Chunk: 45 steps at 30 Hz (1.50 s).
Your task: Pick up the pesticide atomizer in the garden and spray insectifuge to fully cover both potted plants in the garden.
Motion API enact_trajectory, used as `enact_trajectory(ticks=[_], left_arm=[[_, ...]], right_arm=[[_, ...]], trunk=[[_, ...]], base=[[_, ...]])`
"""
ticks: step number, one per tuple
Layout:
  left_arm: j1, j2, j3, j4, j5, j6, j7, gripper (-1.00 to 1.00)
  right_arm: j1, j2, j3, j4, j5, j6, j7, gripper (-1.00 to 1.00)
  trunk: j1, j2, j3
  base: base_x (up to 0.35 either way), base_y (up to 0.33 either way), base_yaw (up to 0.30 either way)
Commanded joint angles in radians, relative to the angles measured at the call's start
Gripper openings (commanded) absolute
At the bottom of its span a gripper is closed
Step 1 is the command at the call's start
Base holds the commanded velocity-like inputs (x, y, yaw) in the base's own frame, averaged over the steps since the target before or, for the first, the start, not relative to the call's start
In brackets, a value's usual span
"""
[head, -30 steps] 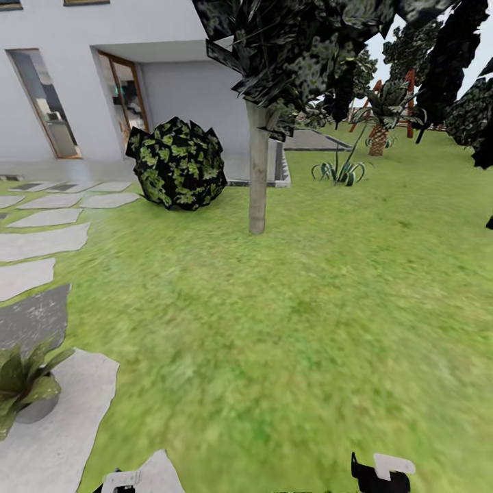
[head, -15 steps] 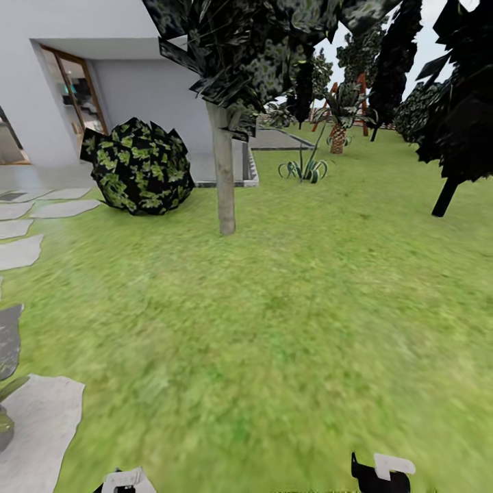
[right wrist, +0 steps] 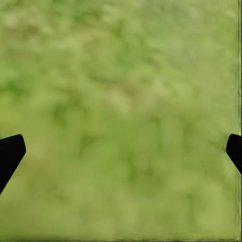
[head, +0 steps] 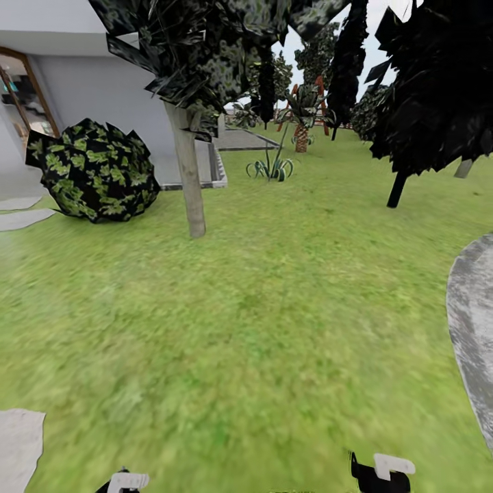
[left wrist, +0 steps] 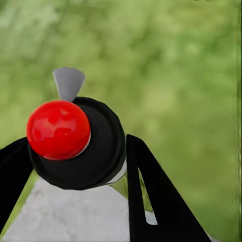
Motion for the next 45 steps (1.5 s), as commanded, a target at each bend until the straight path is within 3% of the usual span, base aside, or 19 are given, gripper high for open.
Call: enact_trajectory(ticks=[1,45], left_arm=[[0.000,0.000,0.001,0.000,-0.011,-0.003,0.001,-1.00],[0.000,0.002,0.004,0.001,-0.016,-0.003,0.003,-1.00]], right_arm=[[-0.001,0.000,-0.006,0.001,0.008,-0.003,-0.003,1.00],[-0.001,0.000,-0.006,0.001,0.008,-0.003,-0.002,1.00]], trunk=[[0.000,0.000,-0.001],[0.000,0.000,-0.001]], base=[[0.000,0.000,-0.300],[0.000,0.000,-0.300]])
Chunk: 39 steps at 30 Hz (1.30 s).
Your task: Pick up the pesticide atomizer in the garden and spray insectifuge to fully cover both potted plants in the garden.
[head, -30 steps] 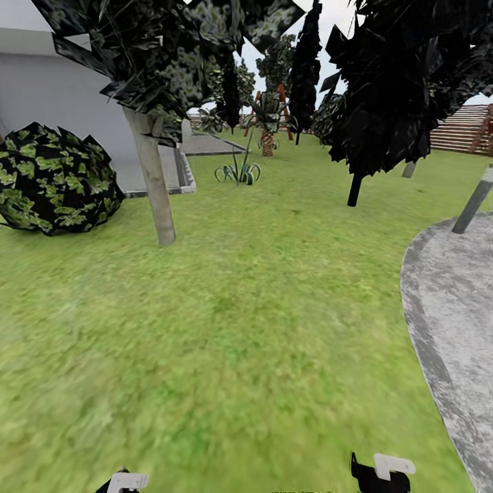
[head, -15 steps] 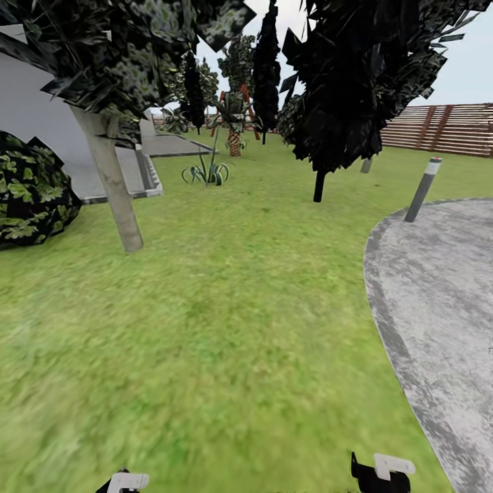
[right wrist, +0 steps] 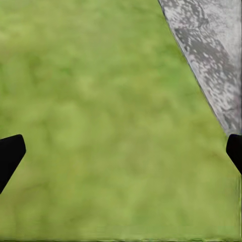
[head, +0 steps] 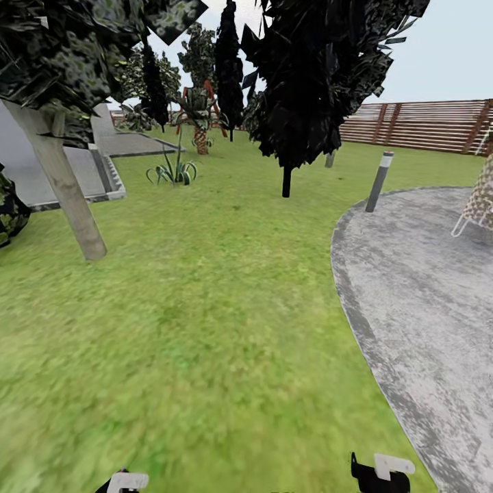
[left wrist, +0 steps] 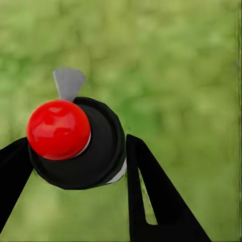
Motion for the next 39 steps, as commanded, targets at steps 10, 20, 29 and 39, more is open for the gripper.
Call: enact_trajectory(ticks=[10,20,29,39], left_arm=[[0.000,-0.001,0.001,0.000,-0.004,-0.004,0.000,-1.00],[0.000,-0.001,0.001,0.000,-0.003,-0.004,0.000,-1.00],[0.000,-0.005,0.001,0.002,-0.011,-0.003,-0.002,-1.00],[0.000,-0.006,0.001,0.000,-0.010,-0.003,-0.002,-1.00]], right_arm=[[-0.001,0.000,-0.006,0.001,0.008,-0.003,-0.003,1.00],[-0.001,0.000,-0.006,0.001,0.008,-0.003,-0.003,1.00],[-0.001,0.000,-0.006,0.001,0.008,-0.003,-0.003,1.00],[-0.001,0.000,-0.006,0.001,0.008,-0.003,-0.003,1.00]], trunk=[[0.000,0.000,-0.001],[0.000,0.000,-0.001],[0.000,0.000,-0.001],[0.000,0.000,-0.001]], base=[[0.000,0.000,-0.300],[0.000,0.000,-0.300],[0.000,0.000,-0.300],[0.000,0.000,-0.300]])
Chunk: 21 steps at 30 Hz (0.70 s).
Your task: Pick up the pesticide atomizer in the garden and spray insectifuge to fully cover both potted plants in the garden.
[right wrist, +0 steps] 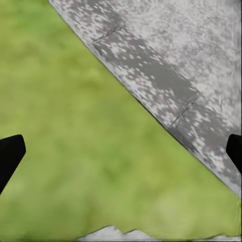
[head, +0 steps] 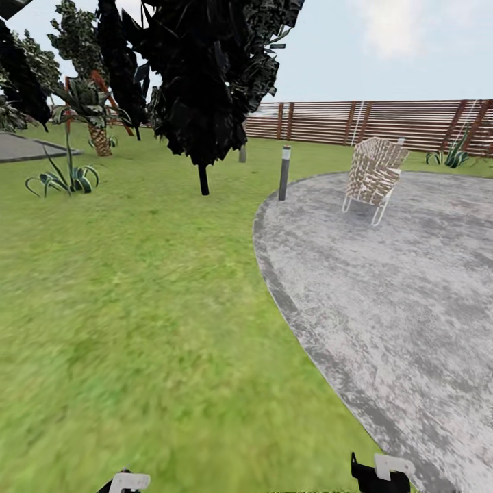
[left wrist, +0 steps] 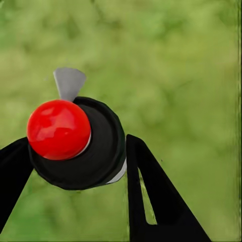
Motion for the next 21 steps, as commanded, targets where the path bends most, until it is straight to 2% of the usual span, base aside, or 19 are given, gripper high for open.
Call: enact_trajectory(ticks=[1,4,11,21], left_arm=[[0.000,0.000,0.001,0.000,-0.003,-0.003,0.000,-1.00],[-0.001,0.000,0.001,0.000,0.002,-0.004,0.001,-1.00],[-0.001,0.002,0.002,0.000,0.004,-0.005,0.001,-1.00],[-0.001,0.002,0.003,0.000,0.004,-0.004,0.002,-1.00]], right_arm=[[-0.001,0.000,-0.006,0.001,0.008,-0.003,-0.003,1.00],[-0.001,0.000,-0.006,0.001,0.008,-0.003,-0.003,1.00],[-0.001,0.000,-0.006,0.001,0.008,-0.003,-0.003,1.00],[-0.001,0.000,-0.006,0.001,0.008,-0.003,-0.003,1.00]], trunk=[[0.000,0.000,-0.001],[0.000,0.000,-0.001],[0.000,0.000,-0.001],[0.000,0.000,-0.001]], base=[[0.009,0.000,-0.300],[0.134,0.000,-0.300],[0.315,-0.012,-0.300],[0.325,-0.133,-0.300]])
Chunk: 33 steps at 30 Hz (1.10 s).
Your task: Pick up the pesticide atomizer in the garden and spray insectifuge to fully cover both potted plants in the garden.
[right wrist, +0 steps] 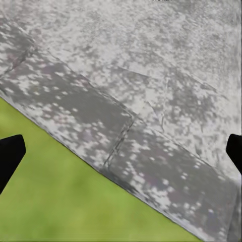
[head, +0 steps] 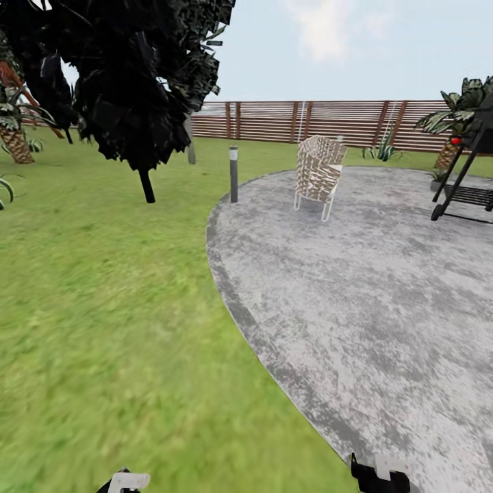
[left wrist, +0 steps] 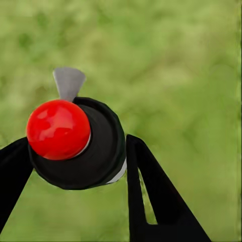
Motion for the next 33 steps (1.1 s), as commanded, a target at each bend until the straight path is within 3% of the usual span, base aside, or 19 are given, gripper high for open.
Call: enact_trajectory(ticks=[1,19,33], left_arm=[[0.000,0.000,0.001,0.001,-0.004,-0.003,0.000,-1.00],[0.000,0.000,0.002,0.001,-0.004,-0.003,0.002,-1.00],[0.000,0.000,0.003,0.001,-0.003,-0.003,0.002,-1.00]], right_arm=[[-0.001,0.000,-0.006,0.001,0.008,-0.002,-0.003,1.00],[-0.001,0.000,-0.006,0.001,0.008,-0.002,-0.003,1.00],[-0.001,0.000,-0.006,0.001,0.008,-0.002,-0.003,1.00]], trunk=[[0.000,0.000,-0.001],[0.000,0.000,-0.001],[0.000,0.000,-0.001]], base=[[0.309,-0.181,-0.300],[0.299,-0.185,-0.300],[0.336,-0.017,-0.300]])
